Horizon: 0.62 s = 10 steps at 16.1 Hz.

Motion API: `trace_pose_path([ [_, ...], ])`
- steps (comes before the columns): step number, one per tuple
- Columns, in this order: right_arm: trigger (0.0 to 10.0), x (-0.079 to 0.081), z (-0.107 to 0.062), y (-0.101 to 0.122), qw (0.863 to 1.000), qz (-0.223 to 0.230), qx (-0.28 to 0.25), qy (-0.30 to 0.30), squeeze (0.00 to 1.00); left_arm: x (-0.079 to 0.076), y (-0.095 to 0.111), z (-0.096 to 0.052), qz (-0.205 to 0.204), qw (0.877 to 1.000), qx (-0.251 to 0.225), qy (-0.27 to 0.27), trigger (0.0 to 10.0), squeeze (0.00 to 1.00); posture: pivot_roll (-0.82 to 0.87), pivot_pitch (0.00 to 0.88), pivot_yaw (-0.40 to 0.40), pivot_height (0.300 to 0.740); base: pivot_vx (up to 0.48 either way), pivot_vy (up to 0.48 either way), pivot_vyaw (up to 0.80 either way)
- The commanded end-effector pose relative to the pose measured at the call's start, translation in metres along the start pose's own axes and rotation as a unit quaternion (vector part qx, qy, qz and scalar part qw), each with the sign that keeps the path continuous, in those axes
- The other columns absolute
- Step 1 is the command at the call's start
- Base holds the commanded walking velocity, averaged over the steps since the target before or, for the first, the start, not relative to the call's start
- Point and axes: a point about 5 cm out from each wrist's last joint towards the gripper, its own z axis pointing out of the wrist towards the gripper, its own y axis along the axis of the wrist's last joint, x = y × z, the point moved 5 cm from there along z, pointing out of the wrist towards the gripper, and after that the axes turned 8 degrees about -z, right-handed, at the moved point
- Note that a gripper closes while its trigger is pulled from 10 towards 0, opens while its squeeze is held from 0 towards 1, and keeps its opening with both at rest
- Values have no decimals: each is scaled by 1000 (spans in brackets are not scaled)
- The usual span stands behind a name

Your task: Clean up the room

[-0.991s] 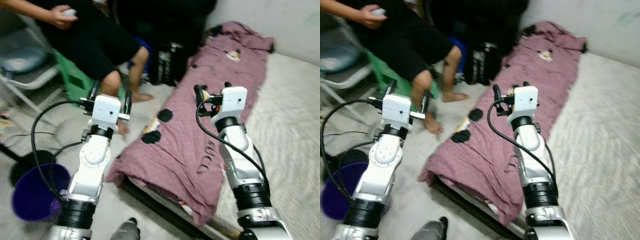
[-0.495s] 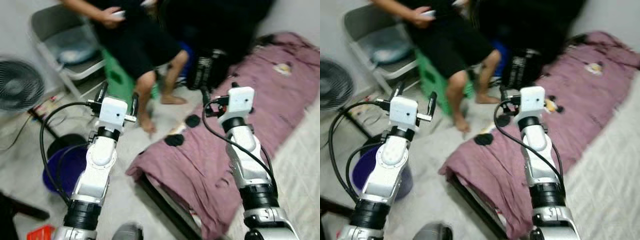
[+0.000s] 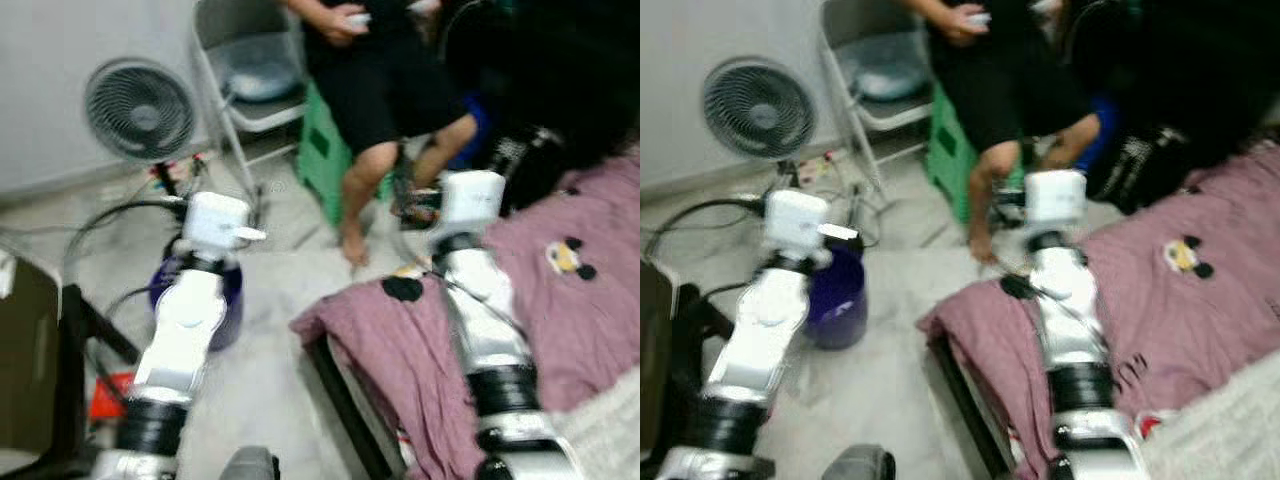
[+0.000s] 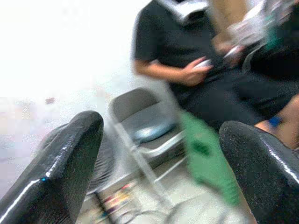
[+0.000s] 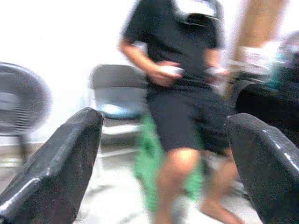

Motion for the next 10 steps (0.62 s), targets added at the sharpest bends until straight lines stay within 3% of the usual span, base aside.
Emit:
trace_pose_path([
  [1, 10000, -10, 0, 0, 1000, -6, 0, -12, 0, -7, 6, 2, -7, 1000, -11, -9, 10000, 0, 33, 0, 1, 740, 0, 0, 800],
  [10, 10000, -9, 0, 1, 1000, -3, -3, -8, 0, -8, 6, 2, -8, 1000, -10, -12, 10000, 0, 31, 0, 1, 740, 0, 0, 800],
])
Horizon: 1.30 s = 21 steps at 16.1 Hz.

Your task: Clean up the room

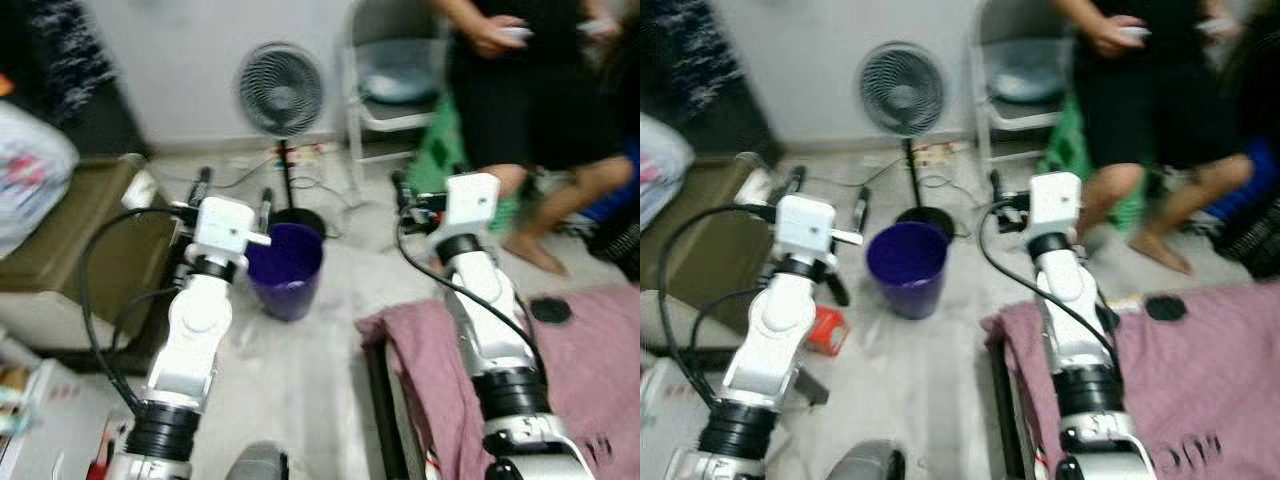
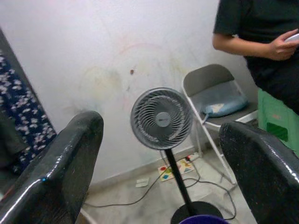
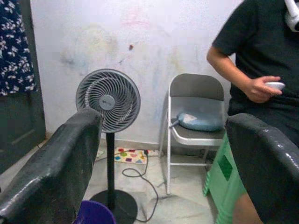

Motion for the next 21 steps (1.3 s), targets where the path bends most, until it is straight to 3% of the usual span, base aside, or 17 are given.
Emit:
trace_pose_path([
  [1, 10000, 8, 2, 3, 1000, 8, -3, 11, 0, 8, 1, 0, 5, 1000, -1, 6, 10000, 0, 31, 0, 1, 740, 0, 0, 800],
  [12, 10000, 13, 5, 6, 1000, 15, -10, 21, 0, 8, 2, 0, 6, 1000, -4, 4, 10000, 0, 39, 0, 0, 740, 0, 0, 747],
  [21, 10000, 13, 2, 5, 1000, 19, -10, 22, 0, 7, 3, -1, 3, 1000, -5, -1, 10000, 0, 29, 0, 0, 740, 0, 0, 0],
])
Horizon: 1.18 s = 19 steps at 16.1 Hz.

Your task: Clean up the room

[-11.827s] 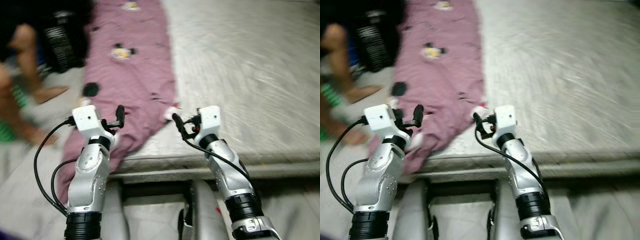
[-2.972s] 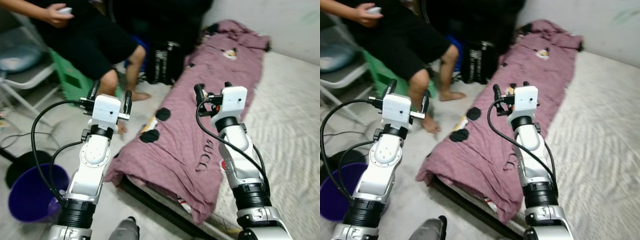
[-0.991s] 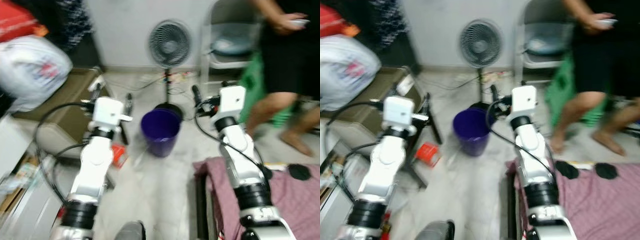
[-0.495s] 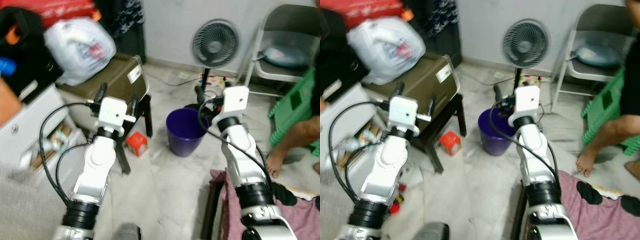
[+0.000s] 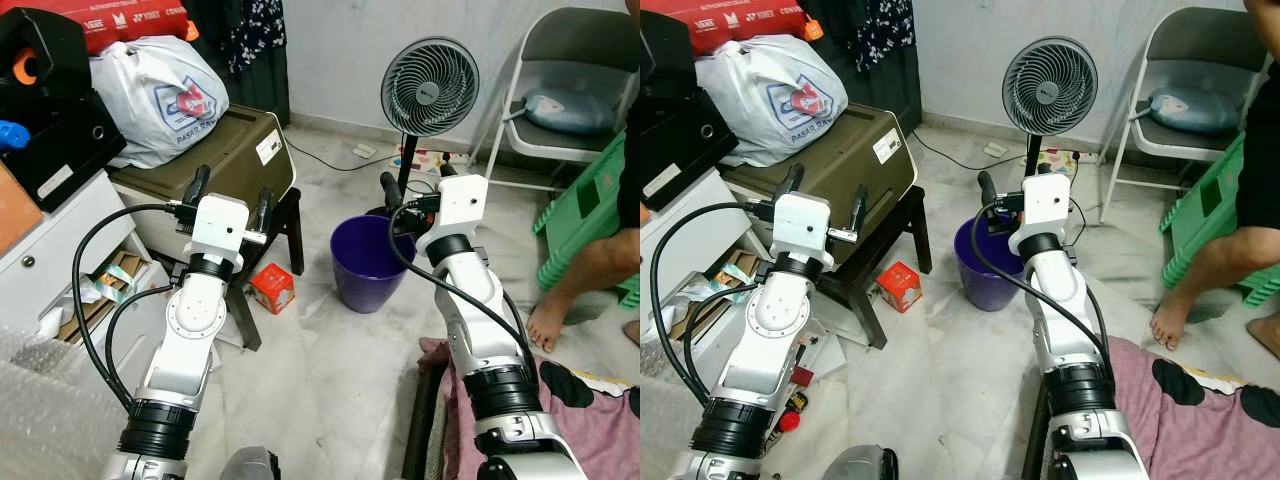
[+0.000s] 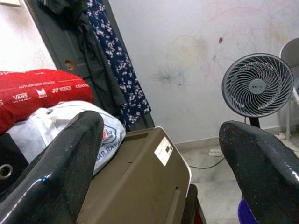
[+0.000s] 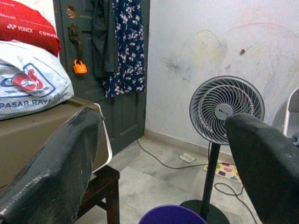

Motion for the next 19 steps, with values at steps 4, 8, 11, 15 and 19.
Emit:
trace_pose_path([
  [4, 10000, -1, 1, 6, 1000, 0, -11, 1, 0, 2, 4, 2, 3, 1000, -6, -2, 10000, 0, 31, 0, -3, 740, 0, 0, 800],
  [8, 10000, -1, 1, 5, 1000, 5, -9, -2, 0, 1, 4, 1, 6, 1000, -7, -4, 10000, 0, 31, 0, 1, 740, 0, 0, 198],
  [11, 10000, -1, 1, 5, 1000, 6, -8, -3, 0, 1, 4, 1, 5, 1000, -7, -6, 10000, 0, 31, 0, 1, 740, 0, 0, 0],
  [15, 10000, -1, 0, 5, 1000, 7, -9, -4, 0, 1, 5, 1, 0, 1000, -10, -4, 10000, 0, 31, 0, 1, 740, 0, 0, 0],
  [19, 10000, -1, 0, 5, 1000, 10, -8, -4, 0, 1, 6, 1, -2, 1000, -11, -5, 10000, 0, 31, 0, 1, 740, 0, 0, 0],
])
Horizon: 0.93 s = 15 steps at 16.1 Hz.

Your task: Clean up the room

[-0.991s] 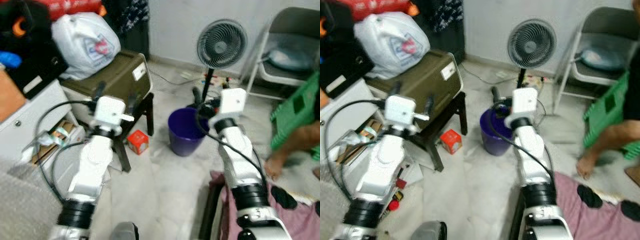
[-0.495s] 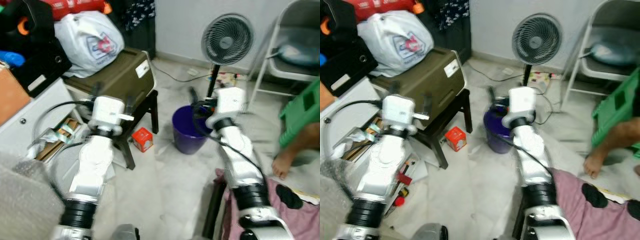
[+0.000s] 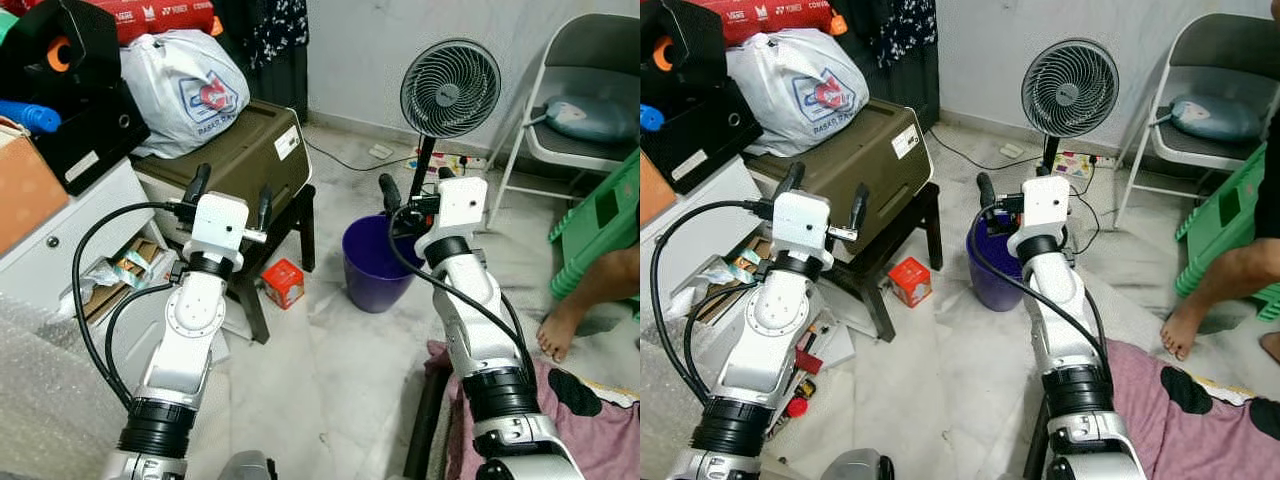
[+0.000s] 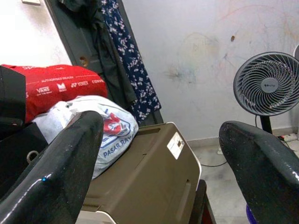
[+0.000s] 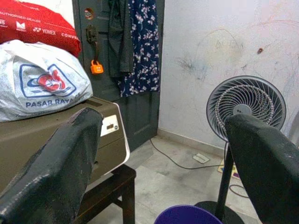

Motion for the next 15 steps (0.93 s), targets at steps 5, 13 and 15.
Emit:
trace_pose_path([
  [5, 10000, -2, 1, 7, 1000, 0, -10, -2, 0, -1, 7, -1, 0, 1000, -16, -11, 10000, 0, 29, 0, 1, 740, 0, 0, 0],
  [13, 10000, -2, 1, 8, 1000, -7, -13, 1, 0, 0, 4, -1, 0, 1000, -12, -6, 10000, 0, 29, 0, 1, 740, 0, 0, 80],
  [15, 10000, -2, 1, 8, 1000, -8, -13, 1, 0, 0, 4, -1, 1, 1000, -12, -5, 10000, 0, 29, 0, 0, 740, 0, 0, 659],
])
